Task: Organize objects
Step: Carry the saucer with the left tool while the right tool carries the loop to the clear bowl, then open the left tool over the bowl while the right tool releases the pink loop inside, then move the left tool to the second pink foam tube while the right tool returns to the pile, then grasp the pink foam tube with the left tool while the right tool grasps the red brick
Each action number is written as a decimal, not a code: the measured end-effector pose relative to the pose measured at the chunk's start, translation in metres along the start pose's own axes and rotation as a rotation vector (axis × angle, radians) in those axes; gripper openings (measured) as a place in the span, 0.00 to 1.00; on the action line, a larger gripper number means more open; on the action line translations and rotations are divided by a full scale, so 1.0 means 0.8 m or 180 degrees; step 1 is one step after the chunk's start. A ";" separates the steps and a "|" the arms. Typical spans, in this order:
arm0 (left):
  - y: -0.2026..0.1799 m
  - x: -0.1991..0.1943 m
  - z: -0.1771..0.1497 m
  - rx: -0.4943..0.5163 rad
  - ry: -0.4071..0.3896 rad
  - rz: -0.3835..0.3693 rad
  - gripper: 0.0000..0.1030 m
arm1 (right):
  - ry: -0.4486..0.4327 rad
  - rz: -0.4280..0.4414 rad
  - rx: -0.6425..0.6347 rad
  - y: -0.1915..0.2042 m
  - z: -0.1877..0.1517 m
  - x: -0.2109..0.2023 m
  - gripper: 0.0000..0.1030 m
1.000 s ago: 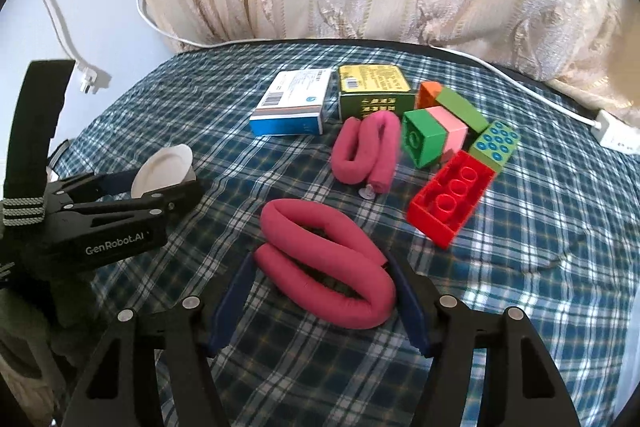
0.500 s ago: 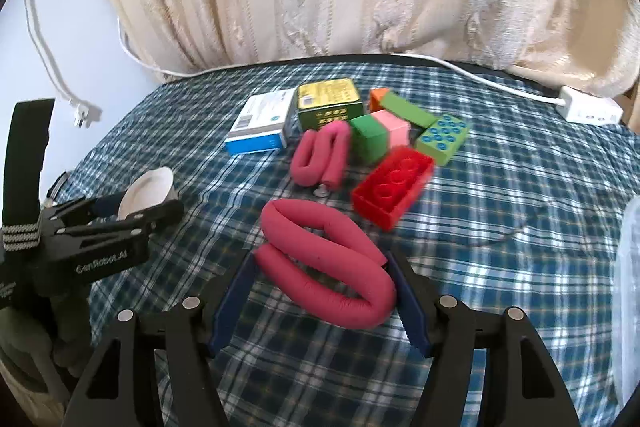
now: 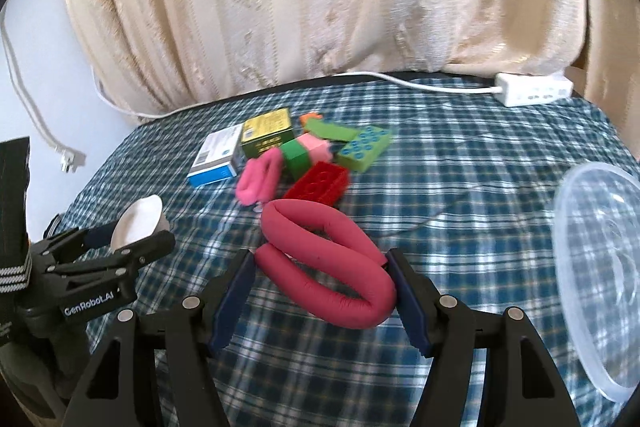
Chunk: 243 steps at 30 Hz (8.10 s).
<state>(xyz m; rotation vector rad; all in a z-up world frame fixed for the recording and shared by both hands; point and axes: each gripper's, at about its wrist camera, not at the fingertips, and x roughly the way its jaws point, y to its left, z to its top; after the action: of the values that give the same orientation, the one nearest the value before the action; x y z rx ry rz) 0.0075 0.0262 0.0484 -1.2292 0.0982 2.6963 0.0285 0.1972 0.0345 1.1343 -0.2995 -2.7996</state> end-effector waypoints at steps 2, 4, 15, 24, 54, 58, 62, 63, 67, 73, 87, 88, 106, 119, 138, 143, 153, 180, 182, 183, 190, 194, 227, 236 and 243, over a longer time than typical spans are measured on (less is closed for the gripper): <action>-0.009 -0.003 0.001 0.0036 -0.0013 -0.0030 0.65 | -0.0041 -0.0033 0.0055 -0.009 -0.001 -0.008 0.68; -0.019 -0.005 0.002 0.0075 -0.0025 -0.0058 0.65 | -0.0090 -0.0066 0.0104 -0.019 0.000 -0.016 0.68; -0.078 -0.013 0.010 0.0322 -0.0070 -0.0243 0.65 | -0.0296 -0.0365 0.0396 -0.083 -0.004 -0.057 0.68; -0.139 -0.015 0.016 0.0562 -0.0055 -0.0426 0.65 | -0.0411 -0.0632 0.0649 -0.146 -0.012 -0.085 0.68; -0.351 0.018 0.033 0.1222 0.0105 -0.1138 0.65 | -0.0359 -0.1139 0.1060 -0.283 -0.050 -0.120 0.68; -0.364 0.023 0.035 0.1276 0.0122 -0.1227 0.65 | -0.0363 -0.1154 0.1073 -0.286 -0.051 -0.120 0.68; -0.373 0.028 0.039 0.1262 0.0142 -0.1309 0.65 | -0.0365 -0.1165 0.1083 -0.288 -0.051 -0.120 0.68; -0.375 0.029 0.040 0.1259 0.0159 -0.1330 0.66 | -0.0364 -0.1167 0.1083 -0.288 -0.051 -0.120 0.68; -0.377 0.033 0.043 0.1232 0.0222 -0.1417 0.73 | -0.0361 -0.1164 0.1086 -0.289 -0.051 -0.119 0.68; -0.367 0.027 0.046 0.1161 0.0167 -0.1432 0.75 | -0.0358 -0.1150 0.1083 -0.287 -0.049 -0.118 0.69; -0.351 0.030 0.045 0.1157 0.0084 -0.1146 0.75 | -0.0370 -0.1109 0.1108 -0.279 -0.049 -0.120 0.72; -0.350 0.031 0.045 0.1146 0.0091 -0.1141 0.75 | -0.0377 -0.1102 0.1108 -0.278 -0.049 -0.121 0.73; -0.312 0.026 0.050 0.0963 0.0076 -0.1052 0.75 | -0.0405 -0.1026 0.0997 -0.244 -0.036 -0.121 0.73; -0.249 0.027 0.059 0.0709 0.0046 -0.0874 0.75 | -0.0380 -0.0909 0.0794 -0.198 -0.019 -0.106 0.73; -0.100 0.051 0.077 0.0120 0.0052 -0.0287 0.75 | -0.0186 -0.0556 0.0376 -0.118 0.015 -0.057 0.75; -0.074 0.060 0.077 0.0038 0.0064 -0.0196 0.75 | -0.0059 -0.0433 0.0248 -0.093 0.021 -0.033 0.75; -0.042 0.095 0.082 0.0003 0.0170 -0.0009 0.75 | 0.0135 -0.0239 0.0045 -0.051 0.022 0.006 0.75; -0.033 0.122 0.080 -0.0013 0.0190 -0.0115 0.47 | 0.0453 -0.0016 -0.0155 -0.018 0.029 0.064 0.75; -0.030 0.114 0.080 -0.0036 0.0155 -0.0101 0.47 | 0.0479 0.0019 -0.0177 -0.016 0.032 0.071 0.75; -0.029 0.110 0.081 -0.0049 0.0138 -0.0101 0.47 | 0.0485 0.0032 -0.0177 -0.015 0.033 0.073 0.75; -0.022 0.089 0.086 -0.0098 0.0027 -0.0089 0.47 | 0.0506 0.0143 -0.0138 -0.006 0.051 0.096 0.75; -0.017 0.083 0.084 -0.0108 -0.0026 0.0020 0.47 | 0.0575 0.0195 -0.0109 -0.001 0.056 0.115 0.75; 0.008 0.088 0.085 -0.0354 0.0032 0.0127 0.47 | 0.0493 0.0017 -0.0201 0.009 0.078 0.147 0.71; 0.004 0.089 0.084 -0.0325 0.0041 0.0082 0.47 | 0.0495 -0.0074 -0.0229 -0.003 0.068 0.122 0.47; -0.002 0.089 0.085 -0.0287 0.0039 0.0047 0.47 | 0.0485 -0.0051 -0.0110 -0.013 0.070 0.122 0.46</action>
<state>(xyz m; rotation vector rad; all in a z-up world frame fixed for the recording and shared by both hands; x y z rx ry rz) -0.0881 0.0463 0.0396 -1.2746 -0.0129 2.7336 -0.0806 0.1984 0.0059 1.3382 -0.2281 -2.7009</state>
